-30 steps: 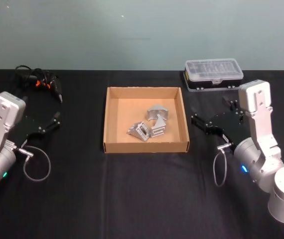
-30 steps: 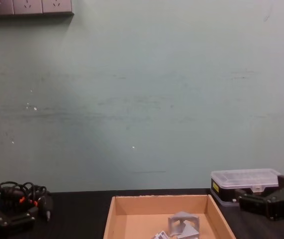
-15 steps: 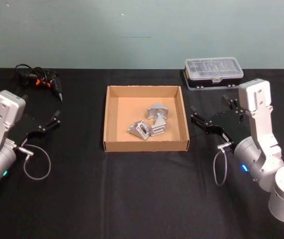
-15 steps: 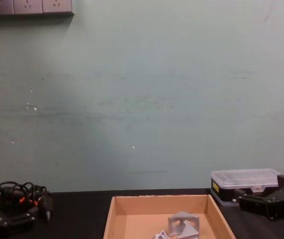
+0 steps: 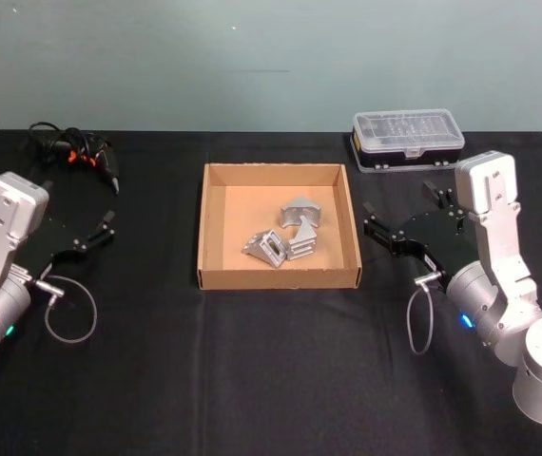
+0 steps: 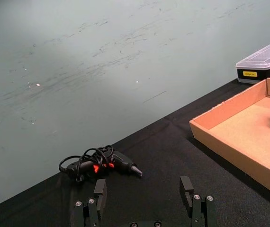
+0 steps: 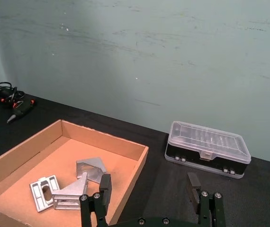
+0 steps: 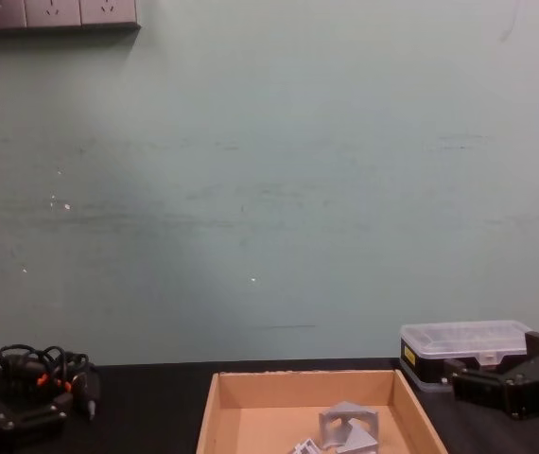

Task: Use one hand to pick up the angle iron from the table and place it into the box.

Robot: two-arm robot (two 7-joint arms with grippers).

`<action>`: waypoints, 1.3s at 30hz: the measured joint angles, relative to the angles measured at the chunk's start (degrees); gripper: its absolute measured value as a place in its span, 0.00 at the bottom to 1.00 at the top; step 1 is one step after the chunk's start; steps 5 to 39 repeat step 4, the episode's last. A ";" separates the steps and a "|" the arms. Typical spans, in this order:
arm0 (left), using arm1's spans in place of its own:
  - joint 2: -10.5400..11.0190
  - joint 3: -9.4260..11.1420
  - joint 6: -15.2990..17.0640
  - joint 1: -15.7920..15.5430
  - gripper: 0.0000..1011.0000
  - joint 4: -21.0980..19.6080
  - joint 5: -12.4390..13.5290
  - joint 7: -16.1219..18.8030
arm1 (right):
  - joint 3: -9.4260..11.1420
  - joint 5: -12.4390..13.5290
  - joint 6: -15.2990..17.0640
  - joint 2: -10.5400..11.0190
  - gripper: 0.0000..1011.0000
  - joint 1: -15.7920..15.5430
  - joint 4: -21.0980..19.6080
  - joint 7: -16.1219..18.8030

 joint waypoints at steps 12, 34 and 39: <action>0.00 0.00 0.00 0.00 1.00 0.00 0.00 0.00 | -0.01 0.03 -0.02 0.02 0.99 -0.01 -0.02 0.02; 0.00 0.00 0.00 0.00 1.00 0.00 0.00 0.00 | -0.01 0.03 -0.02 0.02 0.99 -0.01 -0.02 0.02; 0.00 0.00 0.00 0.00 1.00 0.00 0.00 0.00 | -0.01 0.03 -0.02 0.02 0.99 -0.01 -0.02 0.02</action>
